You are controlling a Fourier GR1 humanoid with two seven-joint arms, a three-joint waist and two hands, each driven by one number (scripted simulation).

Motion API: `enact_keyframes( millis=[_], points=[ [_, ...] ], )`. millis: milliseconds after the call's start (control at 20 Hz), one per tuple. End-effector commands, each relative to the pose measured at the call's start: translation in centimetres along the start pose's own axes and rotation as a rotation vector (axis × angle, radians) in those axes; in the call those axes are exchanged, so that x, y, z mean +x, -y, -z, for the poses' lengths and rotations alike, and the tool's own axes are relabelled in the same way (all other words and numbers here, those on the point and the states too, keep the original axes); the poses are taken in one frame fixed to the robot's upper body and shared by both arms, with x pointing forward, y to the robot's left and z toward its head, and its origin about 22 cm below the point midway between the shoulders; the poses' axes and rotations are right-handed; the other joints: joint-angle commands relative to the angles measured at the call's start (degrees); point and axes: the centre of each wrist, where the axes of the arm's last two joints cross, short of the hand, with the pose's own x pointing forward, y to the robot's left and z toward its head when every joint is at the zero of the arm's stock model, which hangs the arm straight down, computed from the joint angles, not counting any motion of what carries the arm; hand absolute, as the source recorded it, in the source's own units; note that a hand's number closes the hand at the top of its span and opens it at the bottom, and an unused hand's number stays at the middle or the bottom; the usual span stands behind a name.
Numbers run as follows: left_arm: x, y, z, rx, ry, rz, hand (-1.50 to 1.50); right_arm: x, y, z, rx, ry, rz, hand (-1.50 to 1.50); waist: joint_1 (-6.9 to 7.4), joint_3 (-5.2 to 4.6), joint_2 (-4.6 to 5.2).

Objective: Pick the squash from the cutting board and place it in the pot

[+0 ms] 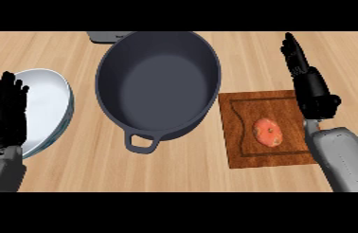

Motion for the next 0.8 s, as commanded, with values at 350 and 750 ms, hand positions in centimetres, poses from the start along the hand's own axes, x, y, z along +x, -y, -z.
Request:
enact_keyframes(
  millis=[350, 750],
  points=[
    [-3.2, -2.2, -2.0, -0.141, -0.287, 0.345, 0.00, -0.9, 2.7, -2.2, -0.069, 0.053, -0.307, 1.50, -2.66, 0.40, -0.42],
    [-0.6, 0.3, -3.2, -0.184, -0.324, 0.386, 0.00, -1.9, 0.9, -10.9, -0.047, 0.138, -0.308, -1.50, 0.83, 0.21, -0.25]
  ],
)
